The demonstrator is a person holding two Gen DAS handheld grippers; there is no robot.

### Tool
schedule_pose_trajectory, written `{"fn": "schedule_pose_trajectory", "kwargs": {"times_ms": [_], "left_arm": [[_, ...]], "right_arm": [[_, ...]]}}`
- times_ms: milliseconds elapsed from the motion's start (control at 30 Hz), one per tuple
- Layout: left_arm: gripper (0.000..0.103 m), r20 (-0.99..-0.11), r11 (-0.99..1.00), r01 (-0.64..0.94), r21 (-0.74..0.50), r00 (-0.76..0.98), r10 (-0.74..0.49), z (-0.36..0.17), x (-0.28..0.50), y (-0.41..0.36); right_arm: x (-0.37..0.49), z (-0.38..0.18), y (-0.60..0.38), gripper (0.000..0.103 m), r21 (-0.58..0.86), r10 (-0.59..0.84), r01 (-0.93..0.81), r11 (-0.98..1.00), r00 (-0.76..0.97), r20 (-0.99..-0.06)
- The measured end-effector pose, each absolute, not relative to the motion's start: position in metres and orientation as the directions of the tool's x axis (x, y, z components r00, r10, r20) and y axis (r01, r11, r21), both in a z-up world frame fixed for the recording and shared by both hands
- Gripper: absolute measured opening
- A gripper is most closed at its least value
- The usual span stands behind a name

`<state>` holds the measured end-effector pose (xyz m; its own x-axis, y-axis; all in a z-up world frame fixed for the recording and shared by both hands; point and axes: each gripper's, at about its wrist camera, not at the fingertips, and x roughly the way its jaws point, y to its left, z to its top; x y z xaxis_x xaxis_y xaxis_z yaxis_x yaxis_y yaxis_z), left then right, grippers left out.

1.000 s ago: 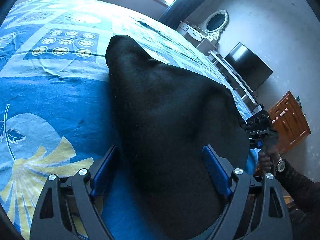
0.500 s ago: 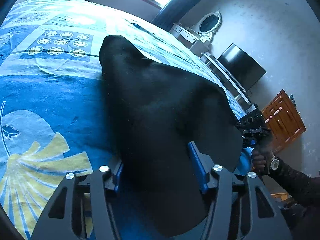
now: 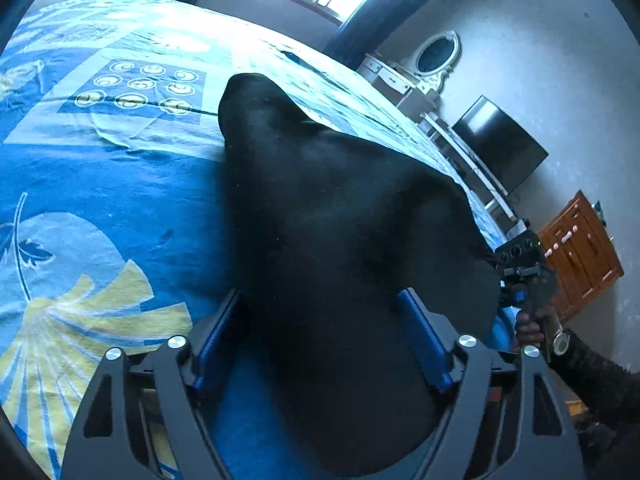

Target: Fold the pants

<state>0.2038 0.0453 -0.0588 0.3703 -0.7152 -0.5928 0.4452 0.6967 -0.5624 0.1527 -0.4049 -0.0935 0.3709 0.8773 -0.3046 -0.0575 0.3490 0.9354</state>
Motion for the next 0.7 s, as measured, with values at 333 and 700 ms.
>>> {"fn": "schedule_pose_trajectory", "kwargs": {"times_ms": [333, 700], "left_arm": [[0.086, -0.606, 0.714, 0.443, -0.542, 0.382, -0.698, -0.059, 0.204, 0.037], [0.087, -0.647, 0.774, 0.361, -0.520, 0.425, -0.633, -0.055, 0.195, 0.036]], "right_arm": [[0.144, -0.092, -0.413, 0.054, 0.948, 0.871, -0.051, 0.314, 0.413, -0.266], [0.129, -0.091, -0.425, 0.061, 0.954, 0.846, -0.015, 0.300, 0.466, -0.259]]}}
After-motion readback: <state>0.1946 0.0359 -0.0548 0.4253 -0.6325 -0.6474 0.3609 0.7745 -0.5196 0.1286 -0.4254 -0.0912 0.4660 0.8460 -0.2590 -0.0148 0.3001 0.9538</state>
